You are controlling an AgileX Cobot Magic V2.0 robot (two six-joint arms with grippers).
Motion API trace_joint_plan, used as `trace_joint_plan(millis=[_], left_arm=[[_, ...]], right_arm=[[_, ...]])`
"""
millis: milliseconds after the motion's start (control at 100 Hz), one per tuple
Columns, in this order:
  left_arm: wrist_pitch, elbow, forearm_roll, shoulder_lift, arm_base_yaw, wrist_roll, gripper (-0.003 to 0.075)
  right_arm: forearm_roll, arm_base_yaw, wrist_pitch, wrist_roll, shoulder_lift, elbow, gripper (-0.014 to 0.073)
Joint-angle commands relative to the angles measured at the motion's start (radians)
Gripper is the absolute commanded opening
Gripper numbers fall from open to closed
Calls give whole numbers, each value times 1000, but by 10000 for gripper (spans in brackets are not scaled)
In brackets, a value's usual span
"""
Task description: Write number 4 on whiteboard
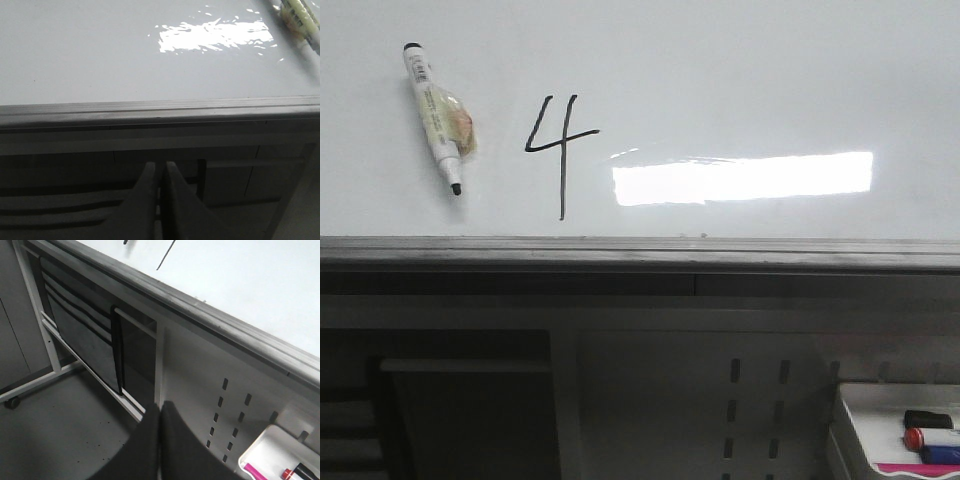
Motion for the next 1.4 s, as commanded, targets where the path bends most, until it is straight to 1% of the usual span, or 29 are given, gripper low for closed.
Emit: trace_joint_plan(millis=[0,680,770,800,830,880,890,930,960,1040,1090,1120,1160,1220,1230,1320,1390], left_arm=[[-57,34,0,-24,5,1,-20],[-57,34,0,-24,5,1,-20],[-57,34,0,-24,5,1,-20],[-57,34,0,-24,5,1,-20],[-57,34,0,-24,5,1,-20],[-57,34,0,-24,5,1,-20],[-57,34,0,-24,5,1,-20],[-57,34,0,-24,5,1,-20],[-57,34,0,-24,5,1,-20],[-57,34,0,-24,5,1,-20],[-57,34,0,-24,5,1,-20],[-57,34,0,-24,5,1,-20],[-57,34,0,-24,5,1,-20],[-57,34,0,-24,5,1,-20],[-57,34,0,-24,5,1,-20],[-57,34,0,-24,5,1,-20],[-57,34,0,-24,5,1,-20]], right_arm=[[7,-7,-68,-1,9,-25,-64],[7,-7,-80,-1,9,-25,-64],[-45,-11,-84,2,9,-25,-64],[-87,-20,-93,25,9,-25,-64],[-130,-33,-96,90,9,-27,-64],[-215,-74,-112,226,9,-27,-64],[-237,-80,-112,226,11,-27,-64],[-288,-127,-122,309,11,-27,-64],[-304,-165,-126,327,11,-27,-64],[-306,-293,-131,329,11,-27,-64],[-308,-401,-131,329,11,-27,-64],[-310,-442,-131,329,11,-27,-64],[-312,-538,-131,329,11,-27,-64],[-312,-624,-131,329,11,-21,-64],[-312,-656,-136,329,11,-20,-64],[-303,-746,-170,329,4,15,-64],[-285,-780,-183,333,-24,61,-64]])
